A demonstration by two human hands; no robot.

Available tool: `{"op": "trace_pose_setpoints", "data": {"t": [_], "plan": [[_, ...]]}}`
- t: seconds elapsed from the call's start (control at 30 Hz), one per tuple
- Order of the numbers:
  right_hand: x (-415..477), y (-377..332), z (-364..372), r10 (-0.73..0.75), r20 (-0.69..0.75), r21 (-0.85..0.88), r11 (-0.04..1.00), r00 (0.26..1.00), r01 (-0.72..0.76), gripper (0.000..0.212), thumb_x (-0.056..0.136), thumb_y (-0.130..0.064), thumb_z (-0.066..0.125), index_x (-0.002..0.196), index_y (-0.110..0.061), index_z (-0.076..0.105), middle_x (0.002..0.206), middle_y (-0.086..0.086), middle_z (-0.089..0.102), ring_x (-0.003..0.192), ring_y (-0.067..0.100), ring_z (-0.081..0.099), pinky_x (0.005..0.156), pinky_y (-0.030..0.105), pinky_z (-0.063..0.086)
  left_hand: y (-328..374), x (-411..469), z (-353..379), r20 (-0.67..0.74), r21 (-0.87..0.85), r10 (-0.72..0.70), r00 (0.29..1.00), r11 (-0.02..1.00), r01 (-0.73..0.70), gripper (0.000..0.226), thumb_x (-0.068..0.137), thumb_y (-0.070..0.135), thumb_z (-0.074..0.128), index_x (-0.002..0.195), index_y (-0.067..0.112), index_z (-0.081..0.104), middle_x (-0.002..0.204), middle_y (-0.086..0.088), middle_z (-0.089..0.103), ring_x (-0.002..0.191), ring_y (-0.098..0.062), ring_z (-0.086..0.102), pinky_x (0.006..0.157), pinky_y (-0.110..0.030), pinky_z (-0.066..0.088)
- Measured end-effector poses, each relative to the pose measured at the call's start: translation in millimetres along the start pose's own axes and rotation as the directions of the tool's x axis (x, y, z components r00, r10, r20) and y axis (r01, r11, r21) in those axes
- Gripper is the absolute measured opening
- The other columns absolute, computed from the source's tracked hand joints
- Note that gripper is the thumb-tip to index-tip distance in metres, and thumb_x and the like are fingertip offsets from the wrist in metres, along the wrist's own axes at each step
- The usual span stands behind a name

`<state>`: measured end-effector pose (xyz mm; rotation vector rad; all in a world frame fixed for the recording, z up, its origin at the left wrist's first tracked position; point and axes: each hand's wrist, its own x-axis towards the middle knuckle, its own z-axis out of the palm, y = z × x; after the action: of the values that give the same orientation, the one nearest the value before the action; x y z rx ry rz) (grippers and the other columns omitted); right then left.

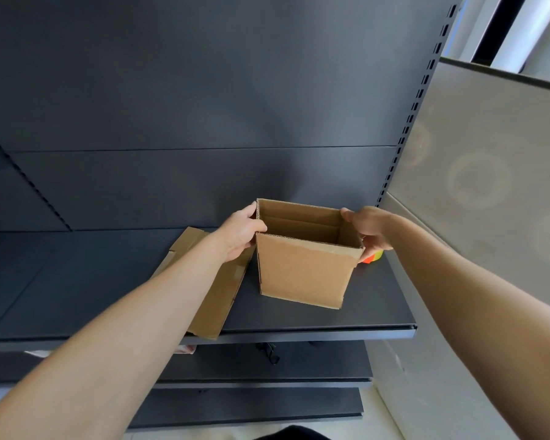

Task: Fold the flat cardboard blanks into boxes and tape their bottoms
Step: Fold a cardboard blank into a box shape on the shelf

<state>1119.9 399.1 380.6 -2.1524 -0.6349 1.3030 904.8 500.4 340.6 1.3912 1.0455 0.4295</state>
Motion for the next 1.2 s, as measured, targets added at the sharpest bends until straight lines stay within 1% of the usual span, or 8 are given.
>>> {"op": "trace_pose_setpoints", "data": {"t": [0.17,0.3,0.43,0.57,0.67,0.8,1.0,1.2], "plan": [[5.5,-0.6,3.1,-0.014,-0.044,-0.005,1.000,0.999,0.013,0.048,0.102,-0.043,0.031,0.130,-0.005,0.041,0.107,0.019,0.053,0.097,0.043,0.061,0.053,0.046,0.059,-4.7,-5.9,-0.9,0.019,0.020,0.037,0.999,0.999,-0.037,0.068,0.096,0.004,0.049,0.152,0.027,0.017,0.157,-0.001,0.021,0.140,-0.025,0.029,0.115,-0.048,0.022],[7.7,1.2,1.0,-0.019,-0.042,0.013,1.000,0.999,0.020,0.046,0.103,-0.043,0.029,0.125,-0.005,0.043,0.095,0.017,0.054,0.093,0.041,0.062,0.059,0.047,0.059,-7.9,-7.8,-6.9,0.113,0.028,0.004,0.994,1.000,-0.007,0.074,0.094,0.008,0.053,0.151,0.036,0.015,0.156,0.001,0.022,0.137,-0.026,0.034,0.114,-0.054,0.023],[6.4,3.2,-0.3,-0.030,-0.011,0.002,1.000,0.999,0.030,0.046,0.100,-0.049,0.033,0.122,-0.009,0.044,0.102,0.018,0.055,0.094,0.039,0.062,0.048,0.042,0.059,-10.7,-6.7,-14.2,0.218,0.047,-0.035,0.975,0.999,0.025,0.086,0.090,0.015,0.062,0.149,0.043,0.007,0.150,-0.002,0.034,0.132,-0.027,0.040,0.113,-0.054,0.027],[8.9,8.5,-8.5,-0.039,0.122,0.086,0.996,0.992,0.029,0.043,0.101,-0.043,0.033,0.118,-0.009,0.052,0.119,0.019,0.057,0.096,0.042,0.063,0.061,0.046,0.059,-9.9,-6.0,-16.4,0.187,0.030,-0.020,0.982,0.999,0.015,0.085,0.089,0.014,0.064,0.149,0.042,0.011,0.152,-0.002,0.030,0.131,-0.026,0.041,0.111,-0.050,0.032],[10.8,17.6,-19.7,-0.054,0.262,0.189,0.982,0.964,0.004,0.038,0.101,-0.032,0.032,0.113,-0.010,0.060,0.113,0.018,0.064,0.089,0.037,0.066,0.064,0.044,0.058,-11.4,-4.9,-18.4,0.174,-0.020,0.007,0.985,1.000,-0.003,0.084,0.088,0.012,0.065,0.149,0.040,0.016,0.154,-0.002,0.027,0.130,-0.026,0.043,0.110,-0.050,0.034],[12.9,30.7,-31.9,-0.090,0.367,0.316,0.948,0.926,-0.033,0.030,0.100,-0.023,0.040,0.118,-0.007,0.058,0.116,0.022,0.062,0.098,0.042,0.064,0.078,0.051,0.056,-11.5,-4.6,-19.9,0.211,0.002,0.017,0.977,1.000,-0.018,0.078,0.090,0.016,0.063,0.150,0.037,0.017,0.158,0.002,0.017,0.138,-0.027,0.032,0.112,-0.054,0.028],[15.1,38.4,-31.2,-0.156,0.363,0.329,0.944,0.919,0.030,0.024,0.099,-0.019,0.045,0.113,-0.008,0.061,0.110,0.018,0.066,0.100,0.036,0.065,0.089,0.049,0.053,-7.8,-4.2,-17.1,0.240,0.031,-0.026,0.970,0.999,0.019,0.057,0.098,0.019,0.049,0.148,0.035,0.027,0.157,-0.001,0.021,0.144,-0.026,0.019,0.115,-0.056,0.016],[18.7,42.3,-25.4,-0.120,0.299,0.282,0.959,0.947,0.032,0.030,0.095,-0.040,0.051,0.094,-0.012,0.063,0.096,0.010,0.069,0.090,0.025,0.065,0.082,0.037,0.053,-7.9,-6.0,-13.6,0.277,0.056,-0.078,0.958,0.996,0.065,0.065,0.095,0.006,0.050,0.150,0.031,0.025,0.134,0.003,0.045,0.125,-0.017,0.040,0.105,-0.041,0.031]]}}
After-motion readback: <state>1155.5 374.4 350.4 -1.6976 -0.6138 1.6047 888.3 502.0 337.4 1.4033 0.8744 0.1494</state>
